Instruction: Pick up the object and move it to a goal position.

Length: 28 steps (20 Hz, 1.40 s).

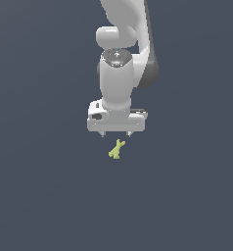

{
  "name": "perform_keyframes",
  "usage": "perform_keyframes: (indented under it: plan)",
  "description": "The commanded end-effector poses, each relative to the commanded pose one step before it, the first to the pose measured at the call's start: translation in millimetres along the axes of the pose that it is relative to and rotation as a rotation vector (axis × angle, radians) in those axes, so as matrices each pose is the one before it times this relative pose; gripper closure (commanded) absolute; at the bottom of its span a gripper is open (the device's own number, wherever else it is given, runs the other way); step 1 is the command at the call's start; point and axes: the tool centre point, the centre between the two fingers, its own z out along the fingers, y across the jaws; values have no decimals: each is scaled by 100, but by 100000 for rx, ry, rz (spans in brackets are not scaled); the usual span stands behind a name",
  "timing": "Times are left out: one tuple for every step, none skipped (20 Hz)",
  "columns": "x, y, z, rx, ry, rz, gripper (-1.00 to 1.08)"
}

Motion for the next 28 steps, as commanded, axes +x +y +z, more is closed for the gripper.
perform_keyframes:
  plan:
    - [0,1,0,0,0,0,-92]
    - [26,75,-18,-74,68,64,-92]
    - [78,215,-40,-193,180,175,-92]
    - [126,361,-75,-333,308,292,-92]
    - [174,500,-106,-462,423,383,-92]
    - [217,628,-142,-586,531,441,-92]
    - [207,598,-147,-562,506,359,-92]
    - [156,447,-128,-428,384,204,-92]
    - [106,295,-101,-285,259,66,-92]
    - [57,149,-66,-139,132,-34,-92]
    - [7,13,-26,-13,18,-65,-92]
    - [-30,-88,27,72,-65,-14,-92]
    - [-41,-90,78,97,-104,134,-92]
    - [-44,-72,112,77,-101,290,-92]
    - [-50,-53,153,72,-115,453,-92]
    - [-59,-55,193,73,-133,595,-92]
    - [-73,-64,237,85,-161,734,-92]
    - [-91,-83,283,107,-201,866,-92]
    - [-112,-108,328,129,-242,989,-92]
    - [-132,-125,373,147,-283,1119,-92]
    - [-152,-139,414,157,-318,1244,-92]
    - [-169,-143,455,159,-350,1379,-92]
    - [-189,-148,497,158,-381,1517,-92]
    - [-210,-152,539,156,-415,1654,-92]
    - [-234,-158,581,153,-452,1792,-92]
    - [-259,-161,623,145,-488,1930,-92]
    - [-284,-160,665,132,-523,2074,-92]
    - [-311,-157,706,114,-557,2216,-92]
